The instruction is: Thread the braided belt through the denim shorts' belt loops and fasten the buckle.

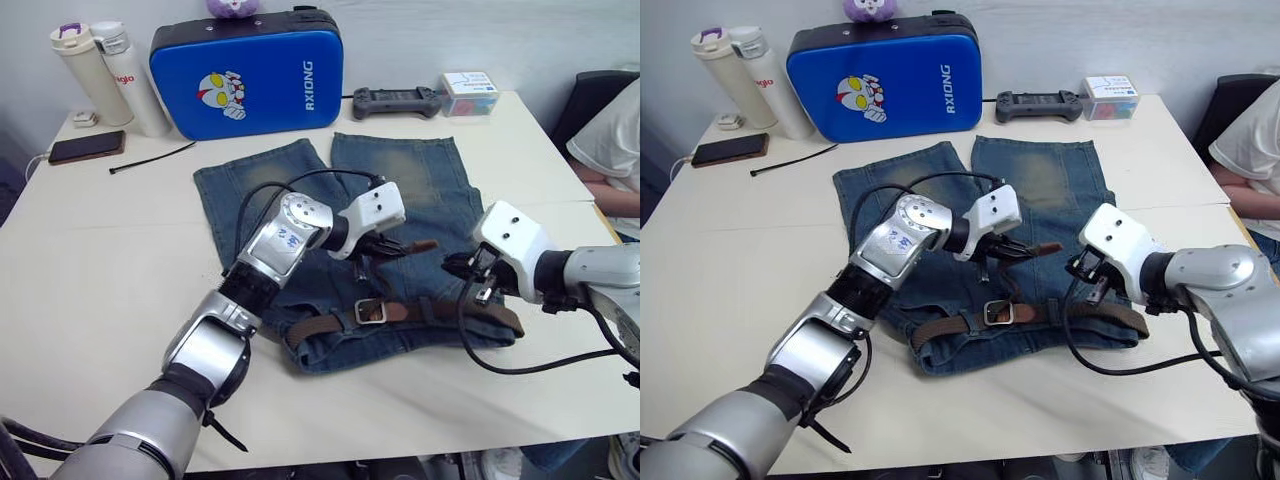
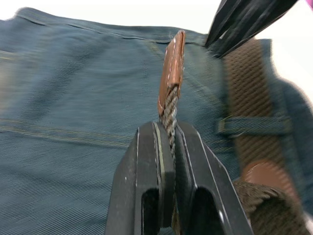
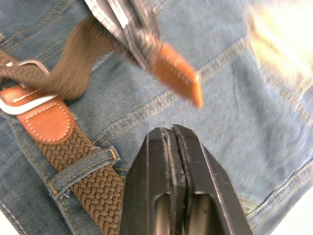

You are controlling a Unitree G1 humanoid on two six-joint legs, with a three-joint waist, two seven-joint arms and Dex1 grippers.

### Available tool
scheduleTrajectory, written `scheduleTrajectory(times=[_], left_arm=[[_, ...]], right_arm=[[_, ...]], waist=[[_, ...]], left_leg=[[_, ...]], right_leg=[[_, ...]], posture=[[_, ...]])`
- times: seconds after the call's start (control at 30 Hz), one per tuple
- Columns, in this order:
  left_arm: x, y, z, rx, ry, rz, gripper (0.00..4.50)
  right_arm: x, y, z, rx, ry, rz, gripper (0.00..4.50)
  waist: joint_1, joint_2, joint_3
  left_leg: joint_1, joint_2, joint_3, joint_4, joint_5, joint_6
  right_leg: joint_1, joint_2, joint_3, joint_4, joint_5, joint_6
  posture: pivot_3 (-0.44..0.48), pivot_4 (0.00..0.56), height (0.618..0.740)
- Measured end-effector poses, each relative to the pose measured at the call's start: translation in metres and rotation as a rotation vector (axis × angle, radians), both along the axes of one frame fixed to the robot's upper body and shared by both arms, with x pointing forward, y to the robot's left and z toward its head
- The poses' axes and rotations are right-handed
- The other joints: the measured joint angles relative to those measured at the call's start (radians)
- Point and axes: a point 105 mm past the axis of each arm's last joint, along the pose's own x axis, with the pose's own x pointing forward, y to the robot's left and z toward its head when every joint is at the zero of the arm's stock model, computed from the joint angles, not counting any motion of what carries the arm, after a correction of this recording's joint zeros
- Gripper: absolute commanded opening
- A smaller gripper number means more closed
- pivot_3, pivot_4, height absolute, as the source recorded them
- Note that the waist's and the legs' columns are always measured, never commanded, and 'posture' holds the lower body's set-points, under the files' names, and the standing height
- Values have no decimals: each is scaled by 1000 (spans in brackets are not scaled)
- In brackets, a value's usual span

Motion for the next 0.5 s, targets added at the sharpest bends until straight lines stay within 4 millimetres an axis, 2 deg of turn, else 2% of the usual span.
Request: scheduleTrajectory(times=[0.1, 0.13, 0.2, 0.3, 0.4, 0.5], left_arm=[[2, 5, 3, 9, -42, 3, 0], [3, 7, 2, 13, -50, 7, 0], [0, 5, -3, 22, -63, -7, 0], [-6, -2, -3, 35, -98, -40, 0], [-8, -4, 1, 36, -123, -53, 0], [-10, -6, 3, 36, -140, -61, 0]], right_arm=[[-1, -4, 7, -67, -43, 21, 2552], [1, -4, 15, -94, -93, 33, 2962], [5, 2, 24, -123, -158, 77, 2962], [9, 13, 26, -137, -192, 136, 2962], [12, 26, 21, -147, -192, 197, 2962], [14, 30, 12, -160, -163, 221, 2962]], waist=[[1, 0, 0], [1, 0, 0], [2, 0, 0], [2, 0, 0], [1, 0, 0], [1, 0, 0]], left_leg=[[0, 0, 0, 0, 0, 1], [0, 0, 0, 1, 0, 1], [0, 0, 0, 1, 0, 1], [-1, 0, 0, 1, 0, 1], [-1, 0, 0, 1, 0, 1], [-1, 0, 0, 1, 0, 1]], right_leg=[[0, 0, 0, -1, 0, 0], [1, 0, 0, -1, 0, 0], [1, 0, 0, -1, 0, 0], [1, -1, 0, -1, 0, 0], [0, 0, -1, -1, 0, 0], [0, 0, 0, -1, 0, 0]], posture=[[0, 150, 740], [0, 150, 740], [0, 150, 740], [0, 150, 740], [0, 150, 740], [0, 150, 740]])
